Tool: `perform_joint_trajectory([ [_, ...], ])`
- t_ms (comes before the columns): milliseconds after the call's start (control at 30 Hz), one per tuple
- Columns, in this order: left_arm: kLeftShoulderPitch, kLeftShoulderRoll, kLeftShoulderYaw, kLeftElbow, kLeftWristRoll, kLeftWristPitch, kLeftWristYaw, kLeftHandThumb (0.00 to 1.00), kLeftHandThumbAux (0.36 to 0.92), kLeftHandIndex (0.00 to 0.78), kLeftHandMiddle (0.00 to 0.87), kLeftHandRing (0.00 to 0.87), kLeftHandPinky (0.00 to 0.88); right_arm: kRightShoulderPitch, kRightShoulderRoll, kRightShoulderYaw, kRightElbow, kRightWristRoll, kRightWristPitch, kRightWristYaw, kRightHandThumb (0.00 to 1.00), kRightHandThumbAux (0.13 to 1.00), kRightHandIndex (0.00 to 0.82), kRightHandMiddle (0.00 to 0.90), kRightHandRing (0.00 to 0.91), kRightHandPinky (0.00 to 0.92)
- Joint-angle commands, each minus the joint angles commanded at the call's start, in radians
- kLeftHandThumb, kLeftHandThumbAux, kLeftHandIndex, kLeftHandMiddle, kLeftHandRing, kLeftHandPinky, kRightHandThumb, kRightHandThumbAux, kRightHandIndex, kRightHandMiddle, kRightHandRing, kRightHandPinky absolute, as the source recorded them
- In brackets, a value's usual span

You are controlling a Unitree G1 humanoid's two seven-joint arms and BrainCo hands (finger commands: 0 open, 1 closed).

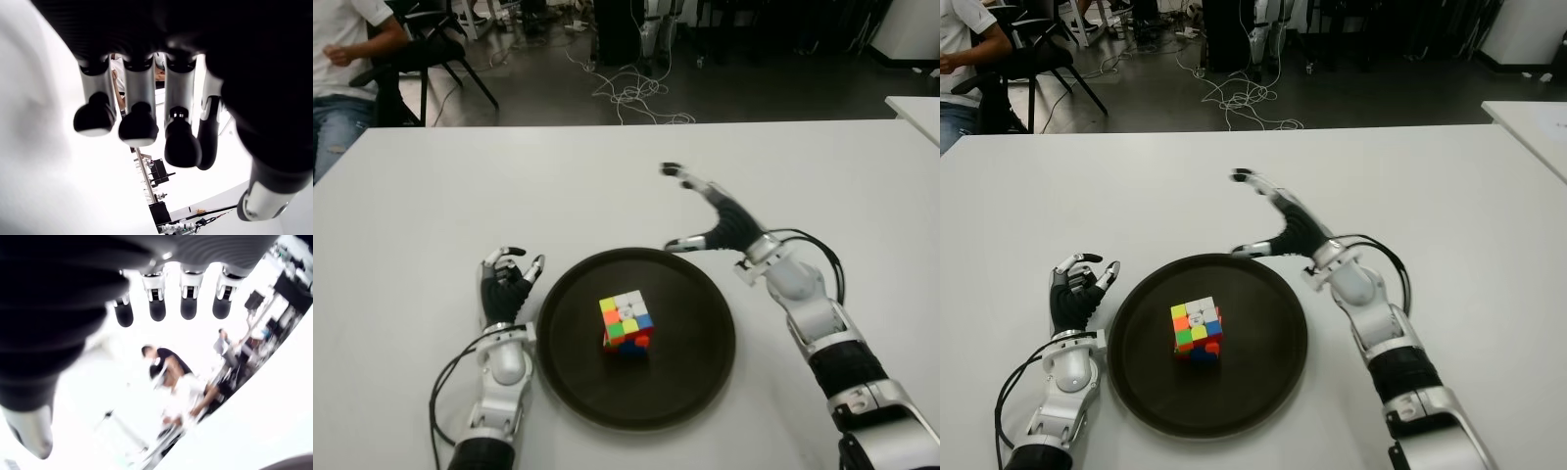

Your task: Pick up the Rubik's Cube and put it in the plate

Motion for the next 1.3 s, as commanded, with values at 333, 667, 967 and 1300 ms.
perform_joint_trajectory([
  [333,-0.009,0.003,0.010,0.029,-0.014,-0.044,0.002,0.717,0.697,0.445,0.810,0.829,0.832,0.082,-0.024,-0.026,0.077,-0.028,-0.052,-0.124,0.000,0.729,0.000,0.000,0.000,0.000],
  [667,-0.024,0.004,0.017,0.062,-0.020,-0.056,-0.002,0.717,0.697,0.444,0.803,0.823,0.823,0.108,-0.038,-0.042,0.183,-0.038,-0.094,-0.202,0.000,0.772,0.002,0.013,0.008,0.000],
  [967,-0.031,0.001,0.024,0.067,-0.030,-0.065,0.000,0.717,0.697,0.444,0.803,0.824,0.825,0.137,0.002,-0.083,0.218,-0.021,-0.114,-0.311,0.000,0.806,0.000,0.000,0.000,0.000],
  [1300,-0.027,0.009,0.022,0.069,-0.028,-0.087,-0.008,0.716,0.697,0.443,0.793,0.813,0.811,0.131,0.011,-0.093,0.255,-0.032,-0.117,-0.381,0.000,0.848,0.000,0.000,0.000,0.000],
])
